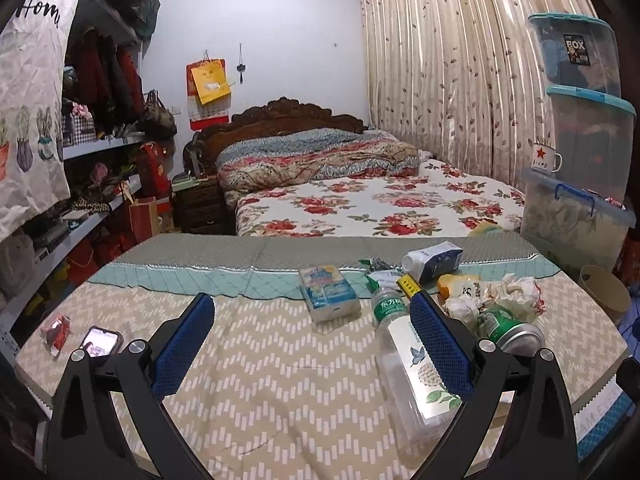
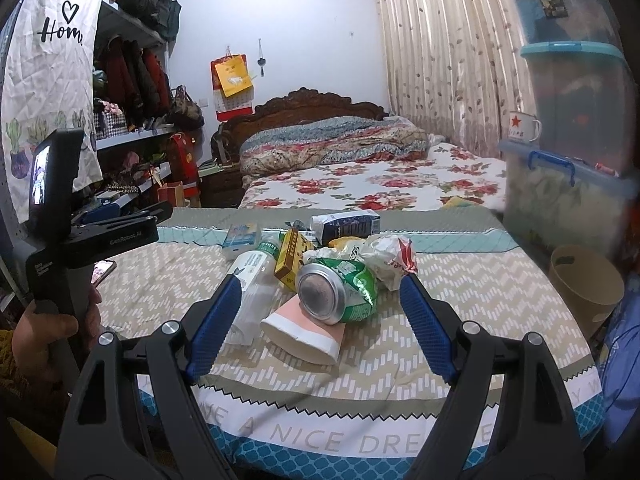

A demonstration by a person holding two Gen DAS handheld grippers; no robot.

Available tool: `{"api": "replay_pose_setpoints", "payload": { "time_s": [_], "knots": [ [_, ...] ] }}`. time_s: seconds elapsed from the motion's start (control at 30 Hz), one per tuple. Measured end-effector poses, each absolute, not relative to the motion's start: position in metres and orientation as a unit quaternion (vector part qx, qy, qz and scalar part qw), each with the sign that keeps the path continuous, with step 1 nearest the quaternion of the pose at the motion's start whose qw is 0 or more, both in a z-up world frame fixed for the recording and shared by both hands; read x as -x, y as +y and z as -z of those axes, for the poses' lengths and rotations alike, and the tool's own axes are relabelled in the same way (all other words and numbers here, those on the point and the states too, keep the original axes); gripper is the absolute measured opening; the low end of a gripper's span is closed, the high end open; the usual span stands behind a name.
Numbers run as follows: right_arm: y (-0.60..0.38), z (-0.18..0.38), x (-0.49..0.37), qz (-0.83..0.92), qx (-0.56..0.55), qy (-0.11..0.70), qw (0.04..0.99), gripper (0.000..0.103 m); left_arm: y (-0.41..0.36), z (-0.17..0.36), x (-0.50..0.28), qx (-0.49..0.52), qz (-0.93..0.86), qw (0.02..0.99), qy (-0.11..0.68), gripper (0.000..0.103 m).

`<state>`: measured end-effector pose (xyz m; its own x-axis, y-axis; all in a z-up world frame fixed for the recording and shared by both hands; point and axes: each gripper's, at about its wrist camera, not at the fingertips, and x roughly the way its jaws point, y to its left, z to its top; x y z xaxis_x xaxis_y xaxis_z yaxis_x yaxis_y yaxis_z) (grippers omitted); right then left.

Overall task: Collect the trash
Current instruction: 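Move both tools toward the trash pile on the bed, then grasp the green can with the right tool while the left tool grasps the clear bottle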

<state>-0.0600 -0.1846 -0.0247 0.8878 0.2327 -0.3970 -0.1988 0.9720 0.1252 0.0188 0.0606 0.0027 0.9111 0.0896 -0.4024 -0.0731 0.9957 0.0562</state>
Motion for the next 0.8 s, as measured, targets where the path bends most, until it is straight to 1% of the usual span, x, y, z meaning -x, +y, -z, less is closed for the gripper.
{"api": "replay_pose_setpoints", "payload": {
  "time_s": [0.33, 0.47, 0.57, 0.67, 0.8],
  "knots": [
    [-0.184, 0.028, 0.054, -0.115, -0.042, 0.220, 0.968, 0.082, 0.067, 0.004, -0.025, -0.025, -0.060, 0.974, 0.216, 0.094],
    [-0.190, 0.033, 0.035, -0.121, -0.051, 0.240, 0.962, 0.081, 0.075, 0.009, -0.037, 0.009, -0.036, 0.968, 0.247, 0.094],
    [-0.199, 0.041, 0.005, -0.131, -0.084, 0.276, 0.948, 0.081, 0.073, 0.017, -0.049, 0.035, -0.004, 0.961, 0.276, 0.094],
    [-0.204, 0.053, -0.025, -0.136, -0.123, 0.310, 0.933, 0.082, 0.061, 0.033, -0.065, 0.050, 0.025, 0.949, 0.310, 0.094],
    [-0.194, 0.065, -0.055, -0.138, -0.132, 0.331, 0.924, 0.082, 0.038, 0.051, -0.080, 0.048, 0.052, 0.937, 0.342, 0.094]
  ]
}}
